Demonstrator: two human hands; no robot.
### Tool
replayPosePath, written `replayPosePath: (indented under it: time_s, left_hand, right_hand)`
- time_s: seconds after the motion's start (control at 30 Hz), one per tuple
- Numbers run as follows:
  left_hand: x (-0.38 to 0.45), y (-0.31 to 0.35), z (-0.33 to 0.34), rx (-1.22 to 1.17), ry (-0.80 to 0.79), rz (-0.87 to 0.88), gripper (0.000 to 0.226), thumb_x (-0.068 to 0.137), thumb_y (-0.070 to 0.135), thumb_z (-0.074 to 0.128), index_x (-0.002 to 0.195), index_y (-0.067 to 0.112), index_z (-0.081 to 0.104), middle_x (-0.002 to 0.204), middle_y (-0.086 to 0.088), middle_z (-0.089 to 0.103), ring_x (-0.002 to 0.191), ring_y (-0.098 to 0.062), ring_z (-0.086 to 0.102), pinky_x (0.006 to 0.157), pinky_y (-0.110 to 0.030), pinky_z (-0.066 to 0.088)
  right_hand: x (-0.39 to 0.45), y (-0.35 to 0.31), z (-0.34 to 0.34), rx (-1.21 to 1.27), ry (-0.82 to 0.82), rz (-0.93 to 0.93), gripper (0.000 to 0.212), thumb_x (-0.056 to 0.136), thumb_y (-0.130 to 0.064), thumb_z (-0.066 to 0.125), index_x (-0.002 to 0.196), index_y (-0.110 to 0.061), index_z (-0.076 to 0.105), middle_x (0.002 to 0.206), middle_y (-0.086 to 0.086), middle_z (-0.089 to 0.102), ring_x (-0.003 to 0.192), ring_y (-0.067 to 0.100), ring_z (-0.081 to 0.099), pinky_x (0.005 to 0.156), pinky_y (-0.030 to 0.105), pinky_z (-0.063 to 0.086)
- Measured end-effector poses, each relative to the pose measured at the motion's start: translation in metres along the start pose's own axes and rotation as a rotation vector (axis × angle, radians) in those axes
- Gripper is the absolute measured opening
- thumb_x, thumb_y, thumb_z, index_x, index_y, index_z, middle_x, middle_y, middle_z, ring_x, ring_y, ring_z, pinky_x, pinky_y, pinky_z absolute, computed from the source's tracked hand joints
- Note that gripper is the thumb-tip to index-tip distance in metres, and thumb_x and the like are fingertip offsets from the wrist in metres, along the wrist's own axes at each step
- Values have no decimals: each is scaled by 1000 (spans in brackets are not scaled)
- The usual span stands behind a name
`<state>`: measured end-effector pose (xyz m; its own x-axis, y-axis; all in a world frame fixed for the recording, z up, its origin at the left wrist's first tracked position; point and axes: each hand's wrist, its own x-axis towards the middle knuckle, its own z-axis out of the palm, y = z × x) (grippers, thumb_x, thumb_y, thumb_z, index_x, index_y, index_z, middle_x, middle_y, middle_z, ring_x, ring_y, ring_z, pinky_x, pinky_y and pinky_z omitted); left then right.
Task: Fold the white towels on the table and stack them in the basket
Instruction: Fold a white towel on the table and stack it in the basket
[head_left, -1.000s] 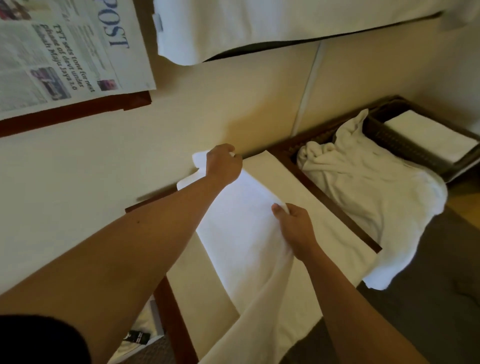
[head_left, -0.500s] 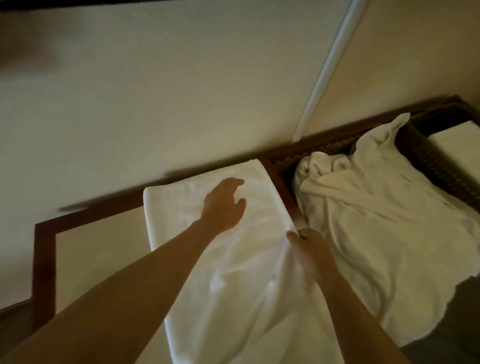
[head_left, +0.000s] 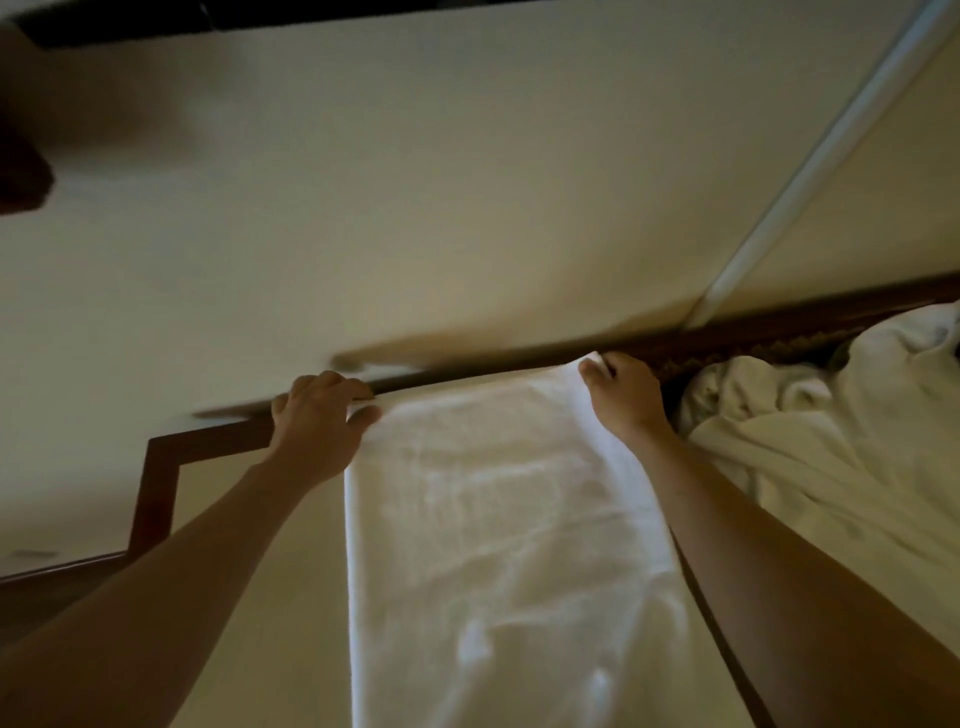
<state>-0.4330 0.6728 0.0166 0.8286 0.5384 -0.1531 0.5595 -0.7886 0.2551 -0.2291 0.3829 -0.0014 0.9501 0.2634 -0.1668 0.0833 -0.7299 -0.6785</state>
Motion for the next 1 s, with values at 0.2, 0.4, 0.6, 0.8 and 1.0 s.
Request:
replayPosePath:
  time_s: [0.2, 0.4, 0.6, 0.8, 1.0]
  left_hand:
    - [13, -15, 6, 26, -141, -177, 36, 104, 49, 47, 130, 30, 63, 147, -5, 44, 130, -35, 43, 104, -52, 39]
    - [17, -16, 18, -20, -129, -292, 38, 105, 46, 38, 133, 31, 59, 142, -5, 49, 132, -34, 40, 103, -51, 32]
    - [15, -14, 19, -86, -24, -332, 32, 104, 48, 45, 124, 29, 63, 131, -4, 59, 125, -32, 49, 99, -47, 35]
    - [-50, 33, 61, -66, 296, 47, 48, 99, 42, 42, 141, 22, 53, 157, -10, 43, 145, -34, 36, 116, -57, 30]
    - [-71, 29, 80, 93, -13, 42, 72, 96, 71, 7, 162, 42, 2, 171, 8, -10, 158, -22, -7, 125, -57, 0]
  right_hand:
    - [10, 12, 12, -38, 67, -67, 32, 99, -36, 62, 79, -11, 61, 78, 6, 61, 81, 32, 58, 68, 38, 44]
    - [10, 12, 21, -11, 162, -201, 30, 98, -39, 64, 76, -24, 51, 70, -6, 49, 74, 27, 54, 64, 32, 34]
    - [19, 2, 27, -231, 164, -131, 35, 98, -45, 60, 94, -10, 63, 100, 15, 66, 96, 40, 62, 71, 40, 44]
    - [-41, -24, 51, -541, 54, -484, 50, 100, -47, 36, 142, -21, 46, 158, 11, 35, 146, 35, 33, 110, 57, 31]
    - [-39, 9, 50, -737, -237, -414, 69, 100, -67, 8, 162, -38, -4, 171, -12, -13, 157, 25, -12, 119, 67, -6]
